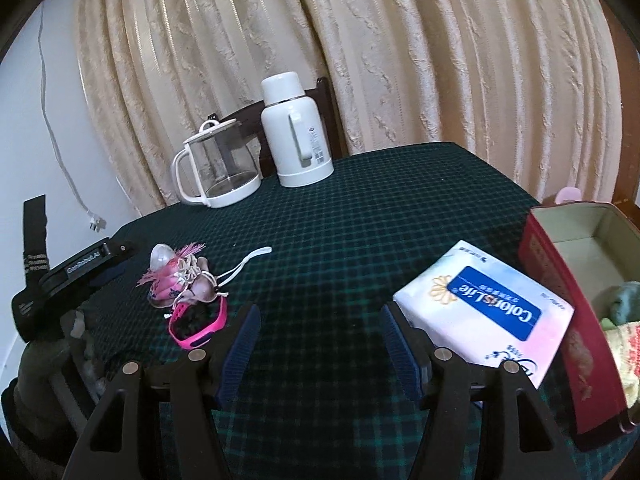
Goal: Organize soft objects
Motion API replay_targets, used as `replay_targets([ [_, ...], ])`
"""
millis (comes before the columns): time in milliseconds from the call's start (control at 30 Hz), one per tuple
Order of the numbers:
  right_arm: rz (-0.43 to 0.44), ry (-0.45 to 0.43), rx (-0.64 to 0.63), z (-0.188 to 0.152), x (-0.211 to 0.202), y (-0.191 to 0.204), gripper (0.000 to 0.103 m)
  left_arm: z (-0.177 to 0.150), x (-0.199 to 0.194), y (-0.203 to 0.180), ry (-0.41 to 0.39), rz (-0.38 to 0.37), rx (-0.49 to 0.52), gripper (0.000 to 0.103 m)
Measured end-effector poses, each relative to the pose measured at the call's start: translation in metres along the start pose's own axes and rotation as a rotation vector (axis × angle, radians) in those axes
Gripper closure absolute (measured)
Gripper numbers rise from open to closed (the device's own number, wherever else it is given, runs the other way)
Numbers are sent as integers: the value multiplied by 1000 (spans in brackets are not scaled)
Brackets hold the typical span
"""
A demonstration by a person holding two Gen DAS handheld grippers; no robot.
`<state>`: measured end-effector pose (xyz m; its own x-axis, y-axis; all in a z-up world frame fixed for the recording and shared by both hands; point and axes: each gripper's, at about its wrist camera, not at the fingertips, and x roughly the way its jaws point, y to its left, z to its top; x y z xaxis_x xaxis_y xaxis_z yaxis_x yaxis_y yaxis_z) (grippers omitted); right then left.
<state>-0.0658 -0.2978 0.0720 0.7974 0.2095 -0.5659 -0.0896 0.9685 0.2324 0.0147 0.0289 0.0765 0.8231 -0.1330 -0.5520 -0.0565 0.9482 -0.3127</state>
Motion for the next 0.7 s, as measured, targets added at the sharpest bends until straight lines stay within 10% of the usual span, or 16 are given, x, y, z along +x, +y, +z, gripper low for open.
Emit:
replay_targets([
  [700,27,52,-34,-1,23,25,37,21,68,27,105,110,15,23],
])
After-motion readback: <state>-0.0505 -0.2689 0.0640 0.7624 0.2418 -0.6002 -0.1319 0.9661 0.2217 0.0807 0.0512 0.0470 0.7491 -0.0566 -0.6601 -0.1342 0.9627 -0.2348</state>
